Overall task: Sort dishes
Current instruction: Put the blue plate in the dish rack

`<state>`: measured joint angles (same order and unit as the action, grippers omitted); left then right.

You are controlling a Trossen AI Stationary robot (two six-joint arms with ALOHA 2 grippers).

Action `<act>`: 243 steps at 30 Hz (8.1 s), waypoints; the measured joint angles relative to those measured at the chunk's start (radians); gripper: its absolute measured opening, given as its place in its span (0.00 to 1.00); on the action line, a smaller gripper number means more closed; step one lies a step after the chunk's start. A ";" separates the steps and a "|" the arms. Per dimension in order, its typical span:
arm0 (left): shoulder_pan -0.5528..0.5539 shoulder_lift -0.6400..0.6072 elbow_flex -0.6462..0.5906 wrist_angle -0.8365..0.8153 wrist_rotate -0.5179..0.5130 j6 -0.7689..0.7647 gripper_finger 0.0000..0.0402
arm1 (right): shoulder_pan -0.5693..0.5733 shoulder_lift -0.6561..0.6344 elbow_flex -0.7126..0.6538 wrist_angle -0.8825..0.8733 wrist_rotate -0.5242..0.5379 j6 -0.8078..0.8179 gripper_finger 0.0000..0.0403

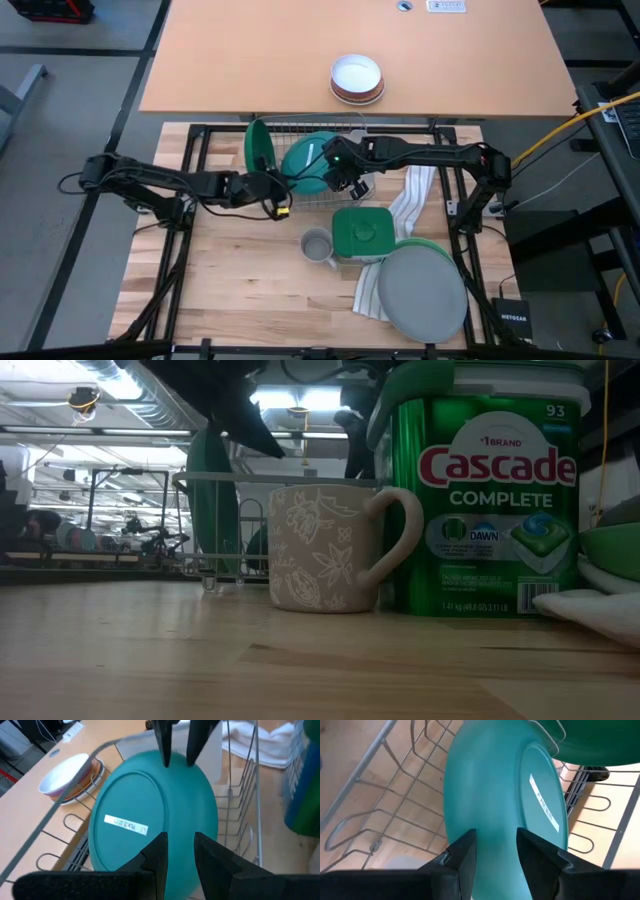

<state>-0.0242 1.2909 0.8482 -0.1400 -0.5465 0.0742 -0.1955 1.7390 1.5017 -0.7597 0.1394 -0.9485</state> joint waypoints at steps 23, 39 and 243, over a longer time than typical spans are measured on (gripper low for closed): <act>0.090 0.022 -0.001 0.026 0.000 -0.045 0.21 | 0.089 0.030 0.000 -0.143 0.184 -0.029 0.36; 0.126 0.022 0.000 0.023 0.072 -0.028 0.21 | 0.089 0.058 0.000 0.008 0.321 -0.028 0.36; 0.043 -0.160 -0.007 0.142 0.186 0.085 0.21 | -0.145 0.243 0.001 1.053 -0.170 -0.206 0.36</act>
<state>0.0186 1.1308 0.8411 0.0021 -0.3609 0.1591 -0.3408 1.9816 1.5024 0.2937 -0.0305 -1.1542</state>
